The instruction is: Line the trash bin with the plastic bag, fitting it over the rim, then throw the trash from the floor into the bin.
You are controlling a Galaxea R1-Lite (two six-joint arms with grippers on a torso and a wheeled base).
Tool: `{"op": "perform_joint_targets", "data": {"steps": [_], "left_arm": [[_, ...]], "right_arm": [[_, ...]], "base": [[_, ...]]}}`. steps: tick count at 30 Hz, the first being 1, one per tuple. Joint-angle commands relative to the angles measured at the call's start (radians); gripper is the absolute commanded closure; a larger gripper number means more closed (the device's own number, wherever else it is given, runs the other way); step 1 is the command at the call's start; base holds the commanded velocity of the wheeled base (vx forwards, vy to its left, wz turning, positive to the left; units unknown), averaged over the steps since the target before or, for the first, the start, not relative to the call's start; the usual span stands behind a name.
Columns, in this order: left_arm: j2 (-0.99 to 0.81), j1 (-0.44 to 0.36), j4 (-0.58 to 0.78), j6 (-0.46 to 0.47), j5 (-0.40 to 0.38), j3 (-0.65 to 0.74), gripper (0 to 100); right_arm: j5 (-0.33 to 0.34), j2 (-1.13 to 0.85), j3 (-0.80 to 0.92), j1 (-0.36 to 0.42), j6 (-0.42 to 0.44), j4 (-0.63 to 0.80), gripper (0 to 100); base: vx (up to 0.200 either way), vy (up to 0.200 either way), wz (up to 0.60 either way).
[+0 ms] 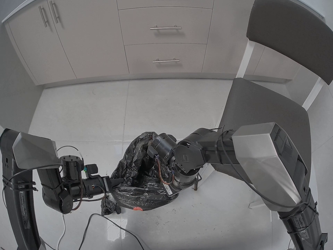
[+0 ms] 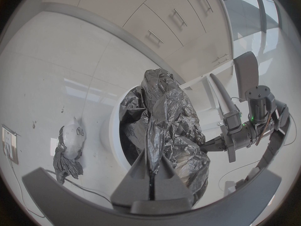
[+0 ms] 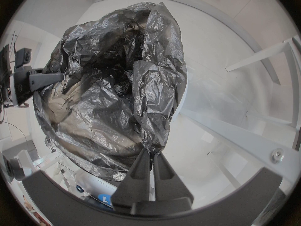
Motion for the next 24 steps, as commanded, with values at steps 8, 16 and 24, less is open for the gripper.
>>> {"op": "perform_joint_targets", "data": {"steps": [8, 16, 24], "left_arm": [[0.023, -0.003, -0.004, 0.088, 0.124, -0.017, 100], [0.058, -0.005, -0.022, 0.128, 0.184, -0.022, 100], [0.110, -0.034, -0.131, 0.132, 0.220, -0.016, 100]], "right_arm": [[-0.011, 0.022, 0.000, -0.024, -0.074, 0.003, 100], [-0.011, 0.056, 0.000, -0.032, -0.123, 0.041, 100], [-0.010, 0.061, 0.000, -0.029, -0.146, 0.043, 100]], "base": [[0.000, 0.000, 0.00], [0.000, 0.000, 0.00], [0.000, 0.000, 0.00]]}}
